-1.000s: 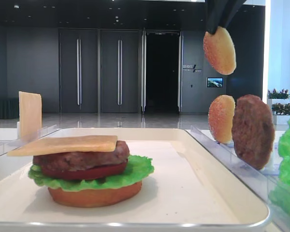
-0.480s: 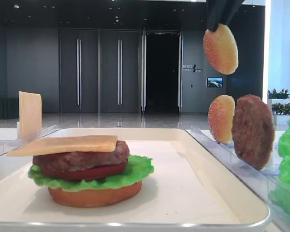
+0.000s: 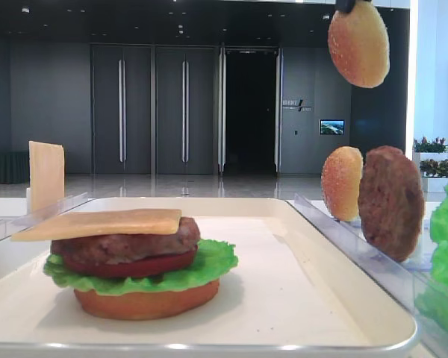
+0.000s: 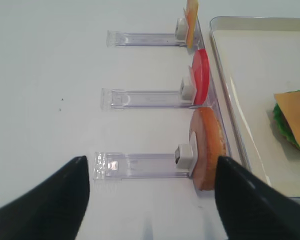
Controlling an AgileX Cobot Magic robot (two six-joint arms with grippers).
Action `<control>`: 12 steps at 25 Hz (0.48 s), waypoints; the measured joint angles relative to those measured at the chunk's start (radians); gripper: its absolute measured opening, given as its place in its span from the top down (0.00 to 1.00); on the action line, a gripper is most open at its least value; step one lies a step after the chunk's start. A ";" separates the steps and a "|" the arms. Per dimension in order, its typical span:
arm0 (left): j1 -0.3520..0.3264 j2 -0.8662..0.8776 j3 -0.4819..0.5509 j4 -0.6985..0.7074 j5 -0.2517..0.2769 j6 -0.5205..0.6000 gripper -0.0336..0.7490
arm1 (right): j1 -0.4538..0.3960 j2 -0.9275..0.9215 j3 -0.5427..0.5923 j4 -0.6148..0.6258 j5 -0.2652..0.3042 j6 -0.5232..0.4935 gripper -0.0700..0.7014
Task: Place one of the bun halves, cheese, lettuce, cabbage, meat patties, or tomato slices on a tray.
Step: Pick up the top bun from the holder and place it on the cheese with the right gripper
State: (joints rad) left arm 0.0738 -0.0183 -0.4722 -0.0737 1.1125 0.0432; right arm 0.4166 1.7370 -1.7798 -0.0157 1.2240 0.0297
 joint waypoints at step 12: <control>0.000 0.000 0.000 0.000 0.000 0.000 0.20 | 0.000 -0.227 0.148 0.021 0.001 0.034 0.77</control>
State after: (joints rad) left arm 0.0738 -0.0183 -0.4722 -0.0737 1.1125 0.0432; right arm 0.4166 1.5096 -1.6315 0.0053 1.2252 0.0632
